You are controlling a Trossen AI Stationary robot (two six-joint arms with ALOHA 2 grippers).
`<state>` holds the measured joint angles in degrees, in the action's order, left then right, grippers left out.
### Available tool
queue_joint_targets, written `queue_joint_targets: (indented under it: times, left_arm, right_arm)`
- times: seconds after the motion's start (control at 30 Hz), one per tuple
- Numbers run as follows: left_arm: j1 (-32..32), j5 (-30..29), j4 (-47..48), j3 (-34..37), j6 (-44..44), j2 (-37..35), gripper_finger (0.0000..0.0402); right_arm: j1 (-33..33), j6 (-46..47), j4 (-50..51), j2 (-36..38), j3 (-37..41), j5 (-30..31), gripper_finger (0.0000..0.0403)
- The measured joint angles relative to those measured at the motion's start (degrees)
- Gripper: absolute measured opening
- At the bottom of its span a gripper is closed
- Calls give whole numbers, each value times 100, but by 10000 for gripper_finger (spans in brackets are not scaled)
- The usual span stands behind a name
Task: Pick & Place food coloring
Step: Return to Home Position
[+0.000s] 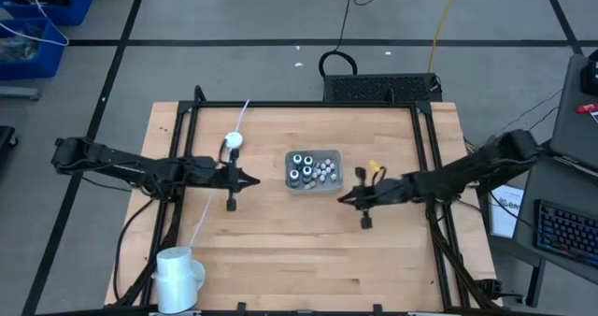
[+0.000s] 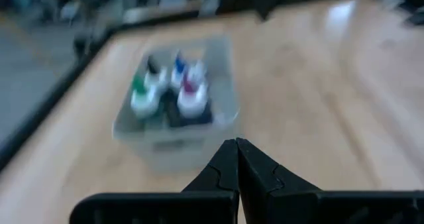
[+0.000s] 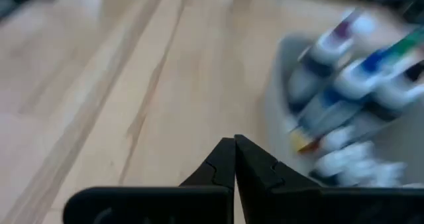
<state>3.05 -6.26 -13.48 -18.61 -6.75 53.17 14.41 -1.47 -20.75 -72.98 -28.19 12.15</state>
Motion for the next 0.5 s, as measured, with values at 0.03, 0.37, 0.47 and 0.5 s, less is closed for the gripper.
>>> queue_joint_targets:
  times: [0.03,0.37,0.47,0.5]
  left_arm:
    - [-1,117,-24,0,-170,-139,3]
    - [-633,1070,284,-2,-1024,-1877,2]
    - [-839,1075,623,-2,-1004,-2267,2]
    - [-891,1058,789,-2,-965,-2390,2]
  right_arm:
    - [-50,-142,-23,303,108,12,0]
    - [-850,-411,-478,3272,1634,-435,0]
    - [-950,-236,5,3938,1761,-473,0]
    - [-955,-218,84,4141,1809,-470,0]
